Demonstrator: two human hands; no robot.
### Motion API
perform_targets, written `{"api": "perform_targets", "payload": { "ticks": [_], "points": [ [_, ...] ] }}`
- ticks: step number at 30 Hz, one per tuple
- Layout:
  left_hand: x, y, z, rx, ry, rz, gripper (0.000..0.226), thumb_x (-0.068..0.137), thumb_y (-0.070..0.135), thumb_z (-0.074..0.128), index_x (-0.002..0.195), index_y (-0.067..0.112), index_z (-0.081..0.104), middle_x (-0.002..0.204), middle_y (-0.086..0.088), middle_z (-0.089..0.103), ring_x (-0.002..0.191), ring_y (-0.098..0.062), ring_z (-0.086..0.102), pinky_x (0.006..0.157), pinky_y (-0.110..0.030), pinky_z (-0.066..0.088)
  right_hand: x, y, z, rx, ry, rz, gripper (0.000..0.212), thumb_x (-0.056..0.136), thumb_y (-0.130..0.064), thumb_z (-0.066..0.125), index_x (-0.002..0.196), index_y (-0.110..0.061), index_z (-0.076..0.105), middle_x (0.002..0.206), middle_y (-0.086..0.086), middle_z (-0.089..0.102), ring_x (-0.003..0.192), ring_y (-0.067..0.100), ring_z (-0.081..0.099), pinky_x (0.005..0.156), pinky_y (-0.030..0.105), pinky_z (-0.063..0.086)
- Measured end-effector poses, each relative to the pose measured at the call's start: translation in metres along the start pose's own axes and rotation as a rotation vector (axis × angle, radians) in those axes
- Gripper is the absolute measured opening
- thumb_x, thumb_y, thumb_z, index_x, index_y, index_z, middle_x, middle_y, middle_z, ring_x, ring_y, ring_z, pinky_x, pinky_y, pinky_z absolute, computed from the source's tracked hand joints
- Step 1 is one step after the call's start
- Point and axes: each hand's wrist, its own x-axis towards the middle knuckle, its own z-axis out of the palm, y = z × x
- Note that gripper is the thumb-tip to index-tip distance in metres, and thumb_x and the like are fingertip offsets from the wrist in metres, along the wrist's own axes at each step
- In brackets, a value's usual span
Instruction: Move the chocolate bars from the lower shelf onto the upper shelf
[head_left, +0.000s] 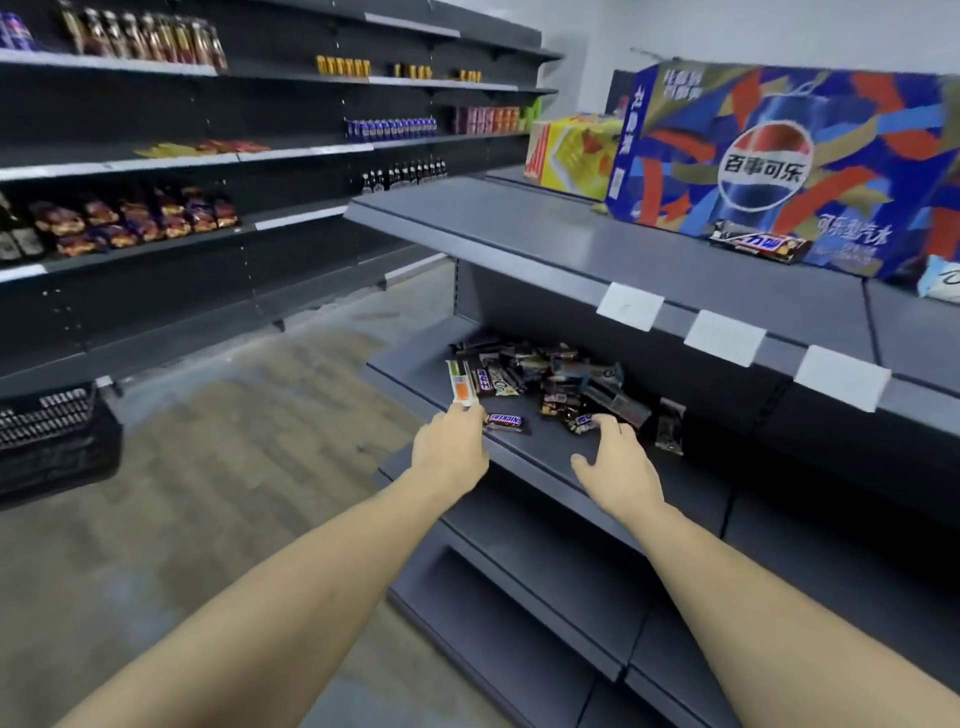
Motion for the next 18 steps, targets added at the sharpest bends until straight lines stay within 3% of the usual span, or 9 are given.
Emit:
{"api": "perform_targets", "payload": {
  "ticks": [7,11,18],
  "points": [
    [0.051,-0.012,0.029,0.002,-0.101,0.041,0.035,0.091,0.015,0.050,0.126,0.016,0.052,0.121,-0.007,0.051,0.107,-0.028,0.054,0.079,-0.039,0.048,0.047,0.007,0.031,-0.035,-0.086,0.109,0.053,0.093,-0.028,0.058,0.142,-0.018,0.038,0.138,0.009,0.040,0.108,0.031,0.056,0.080,0.036,0.046],
    [0.085,-0.010,0.058,0.012,-0.168,0.075,0.033,0.093,0.015,0.049,0.126,0.015,0.054,0.119,-0.008,0.050,0.109,-0.028,0.050,0.076,-0.037,0.045,0.084,0.030,0.048,-0.066,-0.189,0.162,0.053,0.093,-0.024,0.056,0.144,-0.020,0.039,0.143,0.010,0.035,0.118,0.033,0.052,0.093,0.039,0.048],
    [0.134,-0.002,0.103,-0.003,-0.241,0.083,0.038,0.094,0.018,0.053,0.131,0.011,0.050,0.126,-0.008,0.046,0.122,-0.027,0.042,0.093,-0.039,0.048,0.142,0.062,0.072,-0.134,-0.163,0.111,0.064,0.096,-0.021,0.050,0.152,-0.032,0.023,0.156,0.008,0.022,0.127,0.038,0.045,0.092,0.041,0.048]
  ]
}}
